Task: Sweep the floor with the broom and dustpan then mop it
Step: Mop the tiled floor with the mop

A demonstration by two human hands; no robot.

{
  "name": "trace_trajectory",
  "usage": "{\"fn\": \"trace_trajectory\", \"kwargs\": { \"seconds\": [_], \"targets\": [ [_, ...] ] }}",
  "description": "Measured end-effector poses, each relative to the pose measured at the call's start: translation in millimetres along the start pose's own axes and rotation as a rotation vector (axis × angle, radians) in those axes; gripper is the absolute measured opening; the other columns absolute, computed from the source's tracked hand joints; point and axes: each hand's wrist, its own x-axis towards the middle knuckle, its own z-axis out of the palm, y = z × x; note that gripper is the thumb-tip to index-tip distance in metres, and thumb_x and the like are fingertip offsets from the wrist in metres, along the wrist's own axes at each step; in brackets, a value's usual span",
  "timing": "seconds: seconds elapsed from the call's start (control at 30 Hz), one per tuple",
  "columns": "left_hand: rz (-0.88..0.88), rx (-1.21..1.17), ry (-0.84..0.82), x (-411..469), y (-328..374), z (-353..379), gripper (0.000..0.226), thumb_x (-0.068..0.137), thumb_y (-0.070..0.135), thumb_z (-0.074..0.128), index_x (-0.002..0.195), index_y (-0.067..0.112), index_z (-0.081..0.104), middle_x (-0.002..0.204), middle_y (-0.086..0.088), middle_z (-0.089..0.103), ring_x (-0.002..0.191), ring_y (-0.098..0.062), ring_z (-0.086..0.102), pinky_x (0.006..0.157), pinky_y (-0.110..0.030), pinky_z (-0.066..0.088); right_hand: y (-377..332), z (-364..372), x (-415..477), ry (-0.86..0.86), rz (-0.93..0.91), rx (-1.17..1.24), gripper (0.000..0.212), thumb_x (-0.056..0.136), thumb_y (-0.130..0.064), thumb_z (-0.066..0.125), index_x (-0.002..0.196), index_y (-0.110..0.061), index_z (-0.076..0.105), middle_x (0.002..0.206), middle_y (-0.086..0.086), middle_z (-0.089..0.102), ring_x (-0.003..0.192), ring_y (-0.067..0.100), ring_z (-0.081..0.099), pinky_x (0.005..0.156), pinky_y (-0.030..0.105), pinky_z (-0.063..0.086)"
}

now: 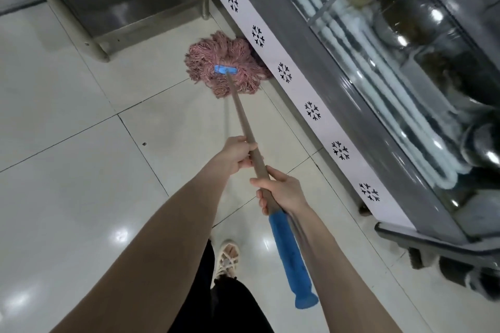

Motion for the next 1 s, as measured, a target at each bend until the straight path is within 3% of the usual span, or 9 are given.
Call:
{"fn": "trace_trajectory", "kwargs": {
  "seconds": [0.17, 0.27, 0.33, 0.4, 0.53, 0.67, 0.77, 0.9, 1.0],
  "targets": [
    [0.020, -0.099, 0.075, -38, -57, -19, 0.055, 0.096, -0.003, 0.048, 0.146, 0.002, 0.025, 0.087, -0.015, 0.054, 0.070, -0.027, 0.061, 0.075, -0.041, 0.051, 49, -5, -31, -0.093, -0.006, -0.096, 0.026, 0.079, 0.001, 0.071, 0.085, -0.024, 0.065, 0.055, 0.013, 0.049, 0.036, 0.019, 0.041, 0.037, 0.021, 0.037],
    [0.023, -0.139, 0.114, -64, -88, -41, 0.048, 0.095, -0.003, 0.048, 0.140, 0.002, 0.032, 0.099, -0.021, 0.052, 0.070, -0.027, 0.060, 0.070, -0.041, 0.053, 79, 3, -48, -0.139, 0.021, -0.133, 0.033, 0.079, 0.001, 0.071, 0.107, -0.016, 0.066, 0.057, 0.012, 0.048, 0.035, 0.018, 0.042, 0.036, 0.020, 0.037],
    [0.033, -0.154, 0.138, -84, -106, -59, 0.023, 0.096, -0.002, 0.048, 0.119, 0.001, 0.046, 0.098, -0.021, 0.053, 0.069, -0.028, 0.060, 0.066, -0.040, 0.055, 98, 11, -60, -0.158, 0.052, -0.159, 0.047, 0.078, 0.001, 0.072, 0.119, -0.018, 0.062, 0.058, 0.011, 0.049, 0.035, 0.016, 0.043, 0.037, 0.019, 0.038],
    [0.042, -0.178, 0.171, -101, -122, -81, 0.004, 0.097, -0.002, 0.047, 0.097, 0.002, 0.047, 0.089, -0.018, 0.052, 0.069, -0.028, 0.060, 0.067, -0.040, 0.054, 113, 26, -73, -0.190, 0.072, -0.174, 0.047, 0.078, 0.002, 0.072, 0.119, -0.018, 0.063, 0.061, 0.010, 0.049, 0.035, 0.014, 0.044, 0.037, 0.019, 0.038],
    [0.076, -0.216, 0.221, -123, -155, -137, 0.008, 0.097, -0.001, 0.046, 0.106, -0.002, 0.046, 0.089, -0.019, 0.053, 0.071, -0.029, 0.062, 0.073, -0.043, 0.053, 147, 66, -92, -0.261, 0.073, -0.257, 0.046, 0.079, 0.004, 0.069, 0.121, -0.014, 0.062, 0.060, 0.009, 0.049, 0.034, 0.013, 0.045, 0.037, 0.018, 0.038],
    [0.082, -0.245, 0.282, -154, -200, -203, 0.004, 0.097, -0.001, 0.046, 0.094, -0.001, 0.048, 0.088, -0.020, 0.054, 0.071, -0.029, 0.063, 0.061, -0.040, 0.059, 204, 114, -115, -0.318, 0.089, -0.297, 0.056, 0.080, 0.006, 0.068, 0.132, -0.013, 0.055, 0.056, 0.008, 0.049, 0.032, 0.013, 0.044, 0.035, 0.019, 0.039],
    [0.090, -0.267, 0.301, -180, -237, -244, 0.005, 0.098, -0.001, 0.043, 0.098, -0.004, 0.047, 0.087, -0.021, 0.054, 0.073, -0.029, 0.062, 0.063, -0.042, 0.054, 248, 139, -136, -0.373, 0.100, -0.321, 0.061, 0.079, 0.005, 0.069, 0.135, -0.012, 0.052, 0.055, 0.008, 0.049, 0.036, 0.015, 0.045, 0.038, 0.021, 0.041],
    [0.095, -0.262, 0.274, -200, -270, -267, 0.013, 0.100, 0.003, 0.039, 0.109, -0.005, 0.046, 0.098, -0.023, 0.054, 0.076, -0.026, 0.062, 0.065, -0.035, 0.050, 279, 143, -159, -0.460, 0.115, -0.298, 0.052, 0.082, -0.002, 0.070, 0.128, -0.020, 0.053, 0.062, 0.013, 0.054, 0.045, 0.018, 0.047, 0.041, 0.024, 0.042],
    [0.108, -0.277, 0.253, -205, -284, -265, 0.011, 0.100, 0.003, 0.040, 0.104, -0.004, 0.047, 0.098, -0.022, 0.053, 0.077, -0.025, 0.063, 0.061, -0.032, 0.052, 289, 137, -168, -0.416, 0.062, -0.337, 0.051, 0.085, -0.006, 0.069, 0.132, -0.013, 0.051, 0.071, 0.017, 0.062, 0.045, 0.016, 0.049, 0.040, 0.022, 0.040]
  ]
}}
